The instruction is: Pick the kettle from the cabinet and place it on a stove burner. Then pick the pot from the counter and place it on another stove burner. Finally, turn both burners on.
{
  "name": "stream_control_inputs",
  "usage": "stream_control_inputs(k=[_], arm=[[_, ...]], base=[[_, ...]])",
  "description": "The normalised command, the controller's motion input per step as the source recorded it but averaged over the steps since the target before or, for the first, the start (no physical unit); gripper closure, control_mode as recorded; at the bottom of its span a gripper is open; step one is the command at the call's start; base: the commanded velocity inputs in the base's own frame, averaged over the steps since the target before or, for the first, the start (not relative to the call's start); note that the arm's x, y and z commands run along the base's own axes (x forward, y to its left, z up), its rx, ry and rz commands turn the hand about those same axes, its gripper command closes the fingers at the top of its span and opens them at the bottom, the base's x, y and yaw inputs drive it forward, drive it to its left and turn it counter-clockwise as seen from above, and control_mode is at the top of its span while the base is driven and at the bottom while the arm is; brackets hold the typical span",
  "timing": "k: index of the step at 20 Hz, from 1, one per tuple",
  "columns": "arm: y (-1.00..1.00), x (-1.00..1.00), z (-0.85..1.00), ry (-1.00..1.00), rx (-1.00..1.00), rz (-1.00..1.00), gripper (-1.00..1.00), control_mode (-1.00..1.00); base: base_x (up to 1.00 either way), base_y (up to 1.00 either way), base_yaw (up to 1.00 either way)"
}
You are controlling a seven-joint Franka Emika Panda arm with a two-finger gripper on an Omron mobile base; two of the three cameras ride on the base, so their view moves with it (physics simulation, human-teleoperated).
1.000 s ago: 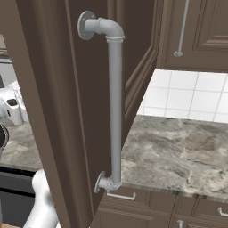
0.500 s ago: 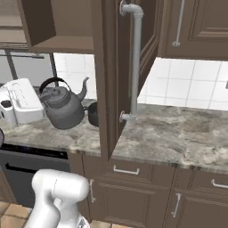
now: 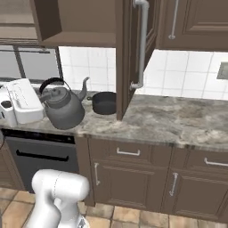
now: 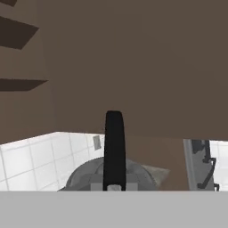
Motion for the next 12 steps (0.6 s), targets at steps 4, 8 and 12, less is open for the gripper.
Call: stream_control_inputs(k=[4,8,12], arm=[[0.00,0.00,0.00,0.00,0.00,0.00,1.00,1.00],[0.00,0.00,0.00,0.00,0.00,0.00,1.00,1.00],[0.00,0.00,0.00,0.00,0.00,0.00,1.00,1.00]], base=[[-0.58,0.08,-0.30],[-0.70,0.03,-0.40],[-0.71,0.04,-0.41]])
